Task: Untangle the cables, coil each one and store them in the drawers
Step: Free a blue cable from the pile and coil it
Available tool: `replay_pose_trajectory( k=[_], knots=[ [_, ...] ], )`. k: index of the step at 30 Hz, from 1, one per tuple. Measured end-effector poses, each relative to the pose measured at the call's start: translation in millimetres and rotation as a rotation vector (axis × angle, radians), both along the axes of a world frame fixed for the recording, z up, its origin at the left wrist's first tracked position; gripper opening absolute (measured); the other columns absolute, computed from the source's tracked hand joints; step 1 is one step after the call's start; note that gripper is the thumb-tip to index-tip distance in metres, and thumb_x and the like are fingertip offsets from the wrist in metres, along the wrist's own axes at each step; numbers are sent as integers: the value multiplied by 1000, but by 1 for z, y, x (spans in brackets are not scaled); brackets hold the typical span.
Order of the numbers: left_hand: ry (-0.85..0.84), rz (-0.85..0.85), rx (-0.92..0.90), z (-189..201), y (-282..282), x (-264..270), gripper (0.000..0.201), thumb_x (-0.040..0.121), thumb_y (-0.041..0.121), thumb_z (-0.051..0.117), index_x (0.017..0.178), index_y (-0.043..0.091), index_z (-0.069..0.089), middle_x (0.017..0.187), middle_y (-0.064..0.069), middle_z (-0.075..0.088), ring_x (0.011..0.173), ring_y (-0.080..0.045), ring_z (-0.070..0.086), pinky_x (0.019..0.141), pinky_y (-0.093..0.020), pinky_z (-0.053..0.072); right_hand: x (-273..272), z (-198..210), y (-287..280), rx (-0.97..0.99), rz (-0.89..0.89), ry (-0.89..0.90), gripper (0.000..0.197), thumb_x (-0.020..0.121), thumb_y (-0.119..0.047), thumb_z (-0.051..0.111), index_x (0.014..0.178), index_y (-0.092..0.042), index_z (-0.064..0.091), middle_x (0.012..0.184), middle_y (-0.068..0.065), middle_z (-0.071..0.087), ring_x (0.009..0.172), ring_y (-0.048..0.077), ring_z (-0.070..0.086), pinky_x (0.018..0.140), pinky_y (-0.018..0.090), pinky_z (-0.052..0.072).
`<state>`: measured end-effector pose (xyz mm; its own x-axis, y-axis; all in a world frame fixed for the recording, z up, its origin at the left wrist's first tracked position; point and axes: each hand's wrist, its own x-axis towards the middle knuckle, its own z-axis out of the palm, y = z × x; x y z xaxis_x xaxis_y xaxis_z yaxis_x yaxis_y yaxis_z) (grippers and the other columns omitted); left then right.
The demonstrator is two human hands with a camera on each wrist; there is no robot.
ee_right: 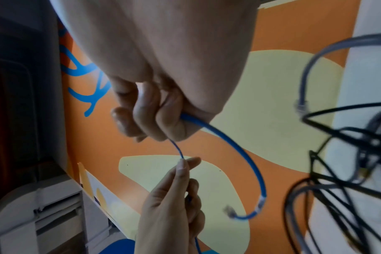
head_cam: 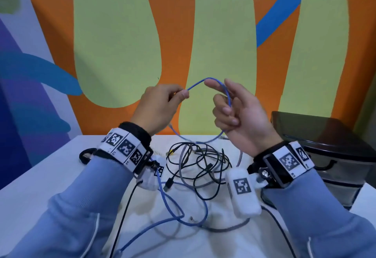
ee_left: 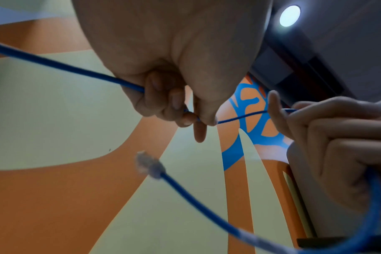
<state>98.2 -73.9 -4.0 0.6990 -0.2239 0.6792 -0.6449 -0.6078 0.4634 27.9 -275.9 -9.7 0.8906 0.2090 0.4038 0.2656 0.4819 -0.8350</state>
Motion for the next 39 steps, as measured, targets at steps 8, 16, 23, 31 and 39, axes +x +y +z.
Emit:
replay_pose_trajectory(
  k=[8,16,23,31,39],
  knots=[
    [163,-71,358,29,-38,-5,33,110,26,51,142,30,60,79,10,60,76,-23,70,72,-36,51,32,40,9,100,-202,-157,37,112,-19,44,137,6,56,99,13,77,83,19,74,72,23,59],
    [225,-148,448,46,-28,-29,17,105,30,64,119,23,70,76,2,69,55,-1,57,63,-31,49,48,39,12,37,-292,-217,37,114,-20,39,144,0,47,130,18,71,120,24,71,111,38,51],
    [239,-275,132,65,0,-35,21,89,32,85,86,12,78,63,2,55,55,-15,45,58,-30,36,36,43,12,-579,-576,-305,29,115,-24,36,141,-19,47,77,3,77,53,20,63,59,29,52],
    [-78,-363,-420,71,20,-33,24,75,15,94,83,-1,78,54,0,49,48,-15,36,48,-22,31,27,47,8,-668,-307,-157,34,112,-23,42,124,-8,69,53,1,46,49,13,32,48,22,27],
    [-197,-153,-517,48,4,-9,46,84,59,81,67,17,74,52,-3,53,49,-22,38,54,-35,33,9,58,4,-387,86,-169,28,111,-20,37,114,-6,61,55,-3,34,49,13,15,52,28,14]
  ],
)
